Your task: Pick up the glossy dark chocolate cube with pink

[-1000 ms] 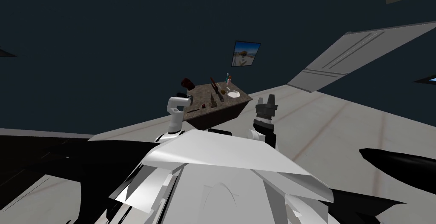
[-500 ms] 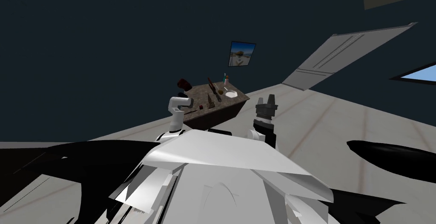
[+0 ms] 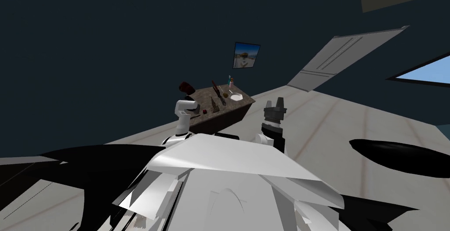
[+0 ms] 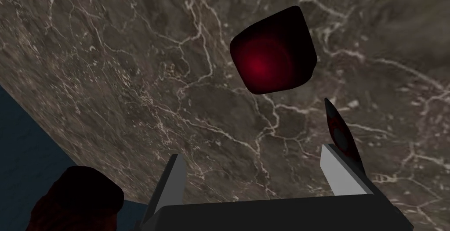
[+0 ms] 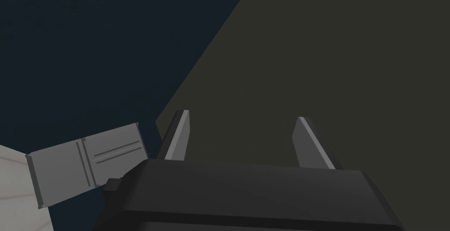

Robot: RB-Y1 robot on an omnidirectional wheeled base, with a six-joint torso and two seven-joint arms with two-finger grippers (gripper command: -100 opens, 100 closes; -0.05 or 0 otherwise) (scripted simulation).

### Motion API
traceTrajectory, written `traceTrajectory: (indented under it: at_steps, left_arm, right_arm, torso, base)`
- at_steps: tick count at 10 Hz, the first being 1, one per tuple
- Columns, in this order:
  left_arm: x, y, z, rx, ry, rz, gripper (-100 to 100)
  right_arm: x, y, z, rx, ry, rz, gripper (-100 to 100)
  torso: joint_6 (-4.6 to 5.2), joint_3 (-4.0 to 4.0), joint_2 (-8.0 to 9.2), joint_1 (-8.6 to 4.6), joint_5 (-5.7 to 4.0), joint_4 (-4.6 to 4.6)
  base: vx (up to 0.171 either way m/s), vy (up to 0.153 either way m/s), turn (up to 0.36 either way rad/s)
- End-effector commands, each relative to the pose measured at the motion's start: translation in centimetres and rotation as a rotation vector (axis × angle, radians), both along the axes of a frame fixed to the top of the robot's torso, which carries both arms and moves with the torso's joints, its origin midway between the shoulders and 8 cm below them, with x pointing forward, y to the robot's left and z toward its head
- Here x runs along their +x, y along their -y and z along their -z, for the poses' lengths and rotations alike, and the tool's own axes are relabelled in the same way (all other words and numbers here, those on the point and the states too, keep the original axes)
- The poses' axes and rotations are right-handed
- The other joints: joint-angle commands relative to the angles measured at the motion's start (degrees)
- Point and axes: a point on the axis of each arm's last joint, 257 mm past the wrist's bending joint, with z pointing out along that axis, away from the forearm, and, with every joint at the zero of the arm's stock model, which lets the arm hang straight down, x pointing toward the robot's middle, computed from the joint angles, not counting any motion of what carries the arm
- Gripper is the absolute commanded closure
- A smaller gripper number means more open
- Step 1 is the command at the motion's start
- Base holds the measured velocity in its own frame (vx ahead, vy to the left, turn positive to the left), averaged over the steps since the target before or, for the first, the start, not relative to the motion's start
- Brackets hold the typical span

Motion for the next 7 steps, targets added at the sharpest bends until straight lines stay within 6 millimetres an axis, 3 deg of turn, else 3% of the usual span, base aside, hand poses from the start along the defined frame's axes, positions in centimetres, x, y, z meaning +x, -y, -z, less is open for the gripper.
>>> traceTrajectory:
  at_steps: [1, 3, 4, 5, 6, 7]
  left_arm:
    - [-1.1, 0.7, 1.3, -0.031, -0.054, -0.009, -100]
    - [-2.7, 1.8, 3.0, -0.076, -0.127, -0.014, -100]
    - [-2.1, 1.3, 2.4, -0.060, -0.099, -0.012, -100]
    - [-2.2, 1.4, 2.5, -0.063, -0.106, -0.013, 0]
    - [-1.8, 1.3, 3.4, -0.063, -0.104, -0.012, -100]
    - [-1.8, 1.3, 3.6, -0.063, -0.104, -0.012, -100]
  right_arm:
    - [0.0, 0.0, 0.0, 0.000, 0.000, 0.000, 0]
    - [0.0, 0.0, 0.0, 0.000, 0.000, 0.000, 0]
    - [0.0, 0.0, 0.0, 0.000, 0.000, 0.000, 0]
    - [0.0, 0.0, 0.0, 0.000, 0.000, 0.000, 0]
    - [0.0, 0.0, 0.0, 0.000, 0.000, 0.000, 0]
    - [0.0, 0.0, 0.0, 0.000, 0.000, 0.000, 0]
  torso:
    - [0.00, 0.00, 0.00, 0.00, 0.00, 0.00]
    - [-0.01, -0.04, -0.07, -0.04, -0.01, -0.02]
    - [0.01, -0.06, -0.11, -0.09, -0.02, -0.02]
    - [-0.02, -0.02, -0.03, 0.00, -0.01, -0.01]
    - [-0.02, 0.03, 0.05, 0.08, 0.01, 0.01]
    - [-0.02, 0.04, 0.07, 0.14, 0.03, 0.02]
  base:
    - [0.046, -0.041, -0.102]
    - [0.053, -0.047, -0.096]
    - [0.028, -0.026, -0.020]
    - [0.000, 0.000, 0.000]
    - [0.005, 0.006, -0.002]
    - [0.004, 0.012, -0.001]
